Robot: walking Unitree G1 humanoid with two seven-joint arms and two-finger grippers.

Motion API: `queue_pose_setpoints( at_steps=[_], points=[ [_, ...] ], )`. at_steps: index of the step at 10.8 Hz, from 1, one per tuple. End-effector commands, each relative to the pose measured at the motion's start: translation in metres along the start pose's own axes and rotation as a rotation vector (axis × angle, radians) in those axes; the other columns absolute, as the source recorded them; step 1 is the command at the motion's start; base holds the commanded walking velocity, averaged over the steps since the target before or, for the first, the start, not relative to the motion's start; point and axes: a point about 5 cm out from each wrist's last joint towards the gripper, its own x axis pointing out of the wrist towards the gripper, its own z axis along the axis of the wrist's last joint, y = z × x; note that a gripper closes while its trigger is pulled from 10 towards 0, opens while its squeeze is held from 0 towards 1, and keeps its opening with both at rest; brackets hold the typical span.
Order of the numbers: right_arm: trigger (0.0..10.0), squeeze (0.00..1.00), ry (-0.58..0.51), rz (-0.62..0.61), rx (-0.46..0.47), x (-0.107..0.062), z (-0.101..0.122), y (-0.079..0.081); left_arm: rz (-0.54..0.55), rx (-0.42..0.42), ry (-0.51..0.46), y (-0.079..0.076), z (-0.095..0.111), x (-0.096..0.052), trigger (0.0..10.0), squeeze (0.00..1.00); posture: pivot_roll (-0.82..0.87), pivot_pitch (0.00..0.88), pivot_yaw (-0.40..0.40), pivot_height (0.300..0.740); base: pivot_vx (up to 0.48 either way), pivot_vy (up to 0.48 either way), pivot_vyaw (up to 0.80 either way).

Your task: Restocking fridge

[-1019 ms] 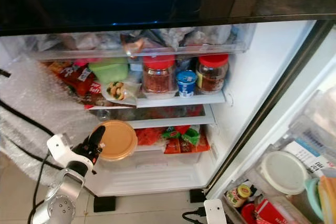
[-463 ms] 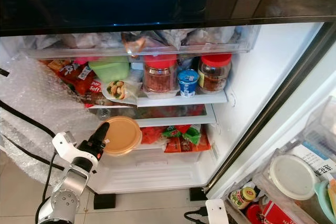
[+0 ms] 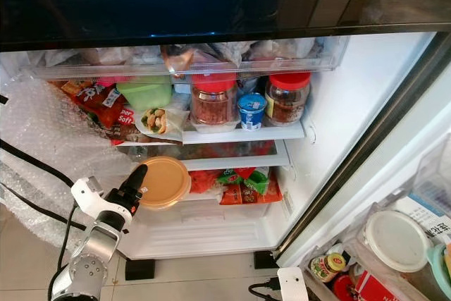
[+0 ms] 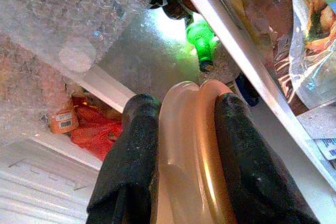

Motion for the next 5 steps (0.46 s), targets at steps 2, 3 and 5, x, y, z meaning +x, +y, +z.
queue_pose_setpoints(
  at_steps=[2, 3, 5],
  points=[
    [10.0, 0.00, 0.074, -0.011, -0.004, -0.0038, -0.0191, -0.0036, -0.015, -0.001, -0.004, -0.0021, -0.0003, 0.0011, 10.0, 0.00, -0.16, 0.106, 0.003, 0.740, 0.000, 0.000, 0.00],
    [10.0, 0.00, 0.079, -0.012, -0.007, -0.0040, -0.0200, -0.0037, -0.016, -0.004, -0.007, -0.0028, 0.0000, 0.0016, 10.0, 0.00, -0.16, 0.105, 0.003, 0.740, 0.000, 0.000, 0.00],
    [10.0, 0.00, 0.093, -0.023, -0.011, -0.0045, -0.0224, -0.0055, -0.015, -0.012, -0.011, -0.0031, -0.0003, 0.0020, 10.0, 0.00, -0.16, 0.099, 0.002, 0.740, 0.000, 0.000, 0.00]
  ],
)
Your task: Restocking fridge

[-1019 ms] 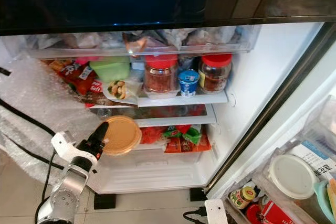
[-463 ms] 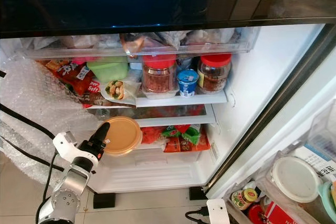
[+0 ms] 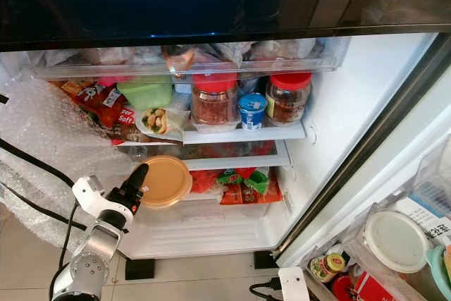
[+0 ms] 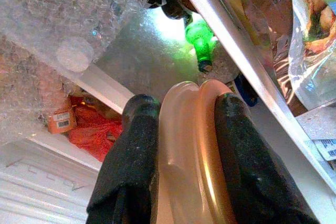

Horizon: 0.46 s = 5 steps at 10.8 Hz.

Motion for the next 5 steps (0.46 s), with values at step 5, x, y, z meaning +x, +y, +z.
queue_pose_setpoints(
  at_steps=[5],
  points=[
    [10.0, 0.00, 0.097, -0.006, -0.016, -0.0052, -0.0256, -0.0037, -0.006, -0.008, -0.016, -0.0018, 0.0007, 0.0020, 10.0, 0.00, -0.16, 0.107, 0.000, 0.720, 0.000, 0.000, 0.00]
  ],
)
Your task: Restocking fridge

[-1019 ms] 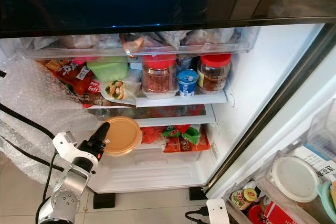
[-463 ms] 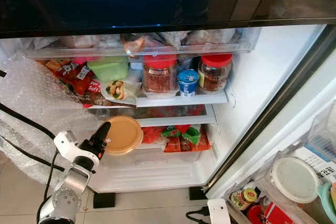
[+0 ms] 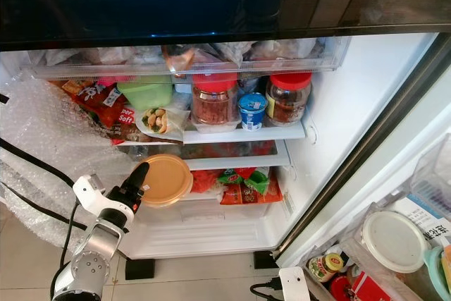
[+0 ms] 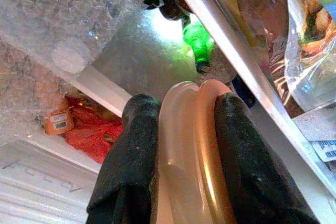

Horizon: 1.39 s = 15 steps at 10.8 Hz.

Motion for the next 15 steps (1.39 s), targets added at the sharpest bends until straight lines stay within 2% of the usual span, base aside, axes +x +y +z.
queue_pose_setpoints(
  at_steps=[1, 5, 7, 13, 15],
  points=[
    [10.0, 0.00, 0.095, -0.005, 0.000, -0.005, -0.027, -0.003, 0.001, -0.006, -0.015, 0.000, 0.001, 0.001, 10.0, 0.00, -0.16, 0.109, 0.000, 0.720, 0.000, 0.000, 0.00],
    [10.0, 0.00, 0.111, 0.001, 0.009, -0.006, -0.029, -0.003, -0.001, -0.004, -0.013, 0.000, 0.001, 0.002, 10.0, 0.00, -0.17, 0.110, 0.003, 0.705, 0.000, 0.000, 0.00],
    [10.0, 0.00, 0.068, 0.003, 0.018, -0.004, -0.019, 0.000, -0.002, -0.002, -0.011, -0.001, 0.001, 0.002, 10.0, 0.00, -0.16, 0.109, 0.001, 0.680, 0.000, 0.000, 0.00],
    [10.0, 0.00, 0.077, 0.001, 0.008, -0.003, -0.019, -0.001, -0.004, 0.003, -0.011, -0.002, 0.000, 0.003, 10.0, 0.00, -0.16, 0.107, 0.001, 0.680, 0.000, 0.000, 0.00],
    [10.0, 0.00, 0.077, 0.003, 0.016, -0.003, -0.019, 0.000, -0.004, 0.003, -0.012, -0.002, 0.000, 0.004, 10.0, 0.00, -0.16, 0.108, 0.001, 0.660, 0.000, 0.000, 0.00]
  ],
)
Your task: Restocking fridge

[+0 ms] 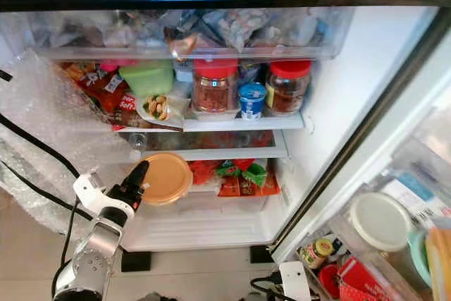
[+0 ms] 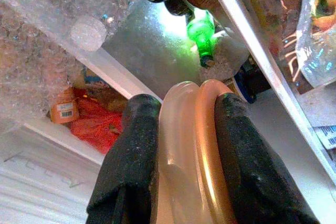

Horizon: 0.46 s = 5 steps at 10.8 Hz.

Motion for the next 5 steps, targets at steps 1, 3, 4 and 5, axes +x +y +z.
queue_pose_setpoints(
  at_steps=[1, 3, 4, 5],
  points=[
    [10.0, 0.00, 0.110, 0.004, 0.003, -0.0058, -0.0287, 0.0016, 0.006, -0.001, 0.004, 0.0018, -0.0024, -0.0008, 10.0, 0.00, -0.16, 0.107, 0.001, 0.645, 0.000, 0.000, 0.00],
    [10.0, 0.00, 0.107, -0.001, 0.004, -0.0062, -0.0296, 0.0006, 0.006, -0.001, 0.006, 0.0017, -0.0030, -0.0008, 10.0, 0.00, -0.16, 0.105, 0.001, 0.635, 0.000, 0.000, 0.00],
    [10.0, 0.00, 0.109, -0.003, 0.005, -0.0065, -0.0306, -0.0002, 0.005, -0.001, 0.006, 0.0015, -0.0034, -0.0007, 10.0, 0.00, -0.17, 0.104, 0.001, 0.635, 0.000, 0.000, 0.00],
    [10.0, 0.00, 0.110, -0.002, 0.005, -0.0067, -0.0311, -0.0003, 0.004, -0.001, 0.006, 0.0011, -0.0037, -0.0004, 10.0, 0.00, -0.17, 0.103, 0.001, 0.635, 0.000, 0.000, 0.00]
  ],
)
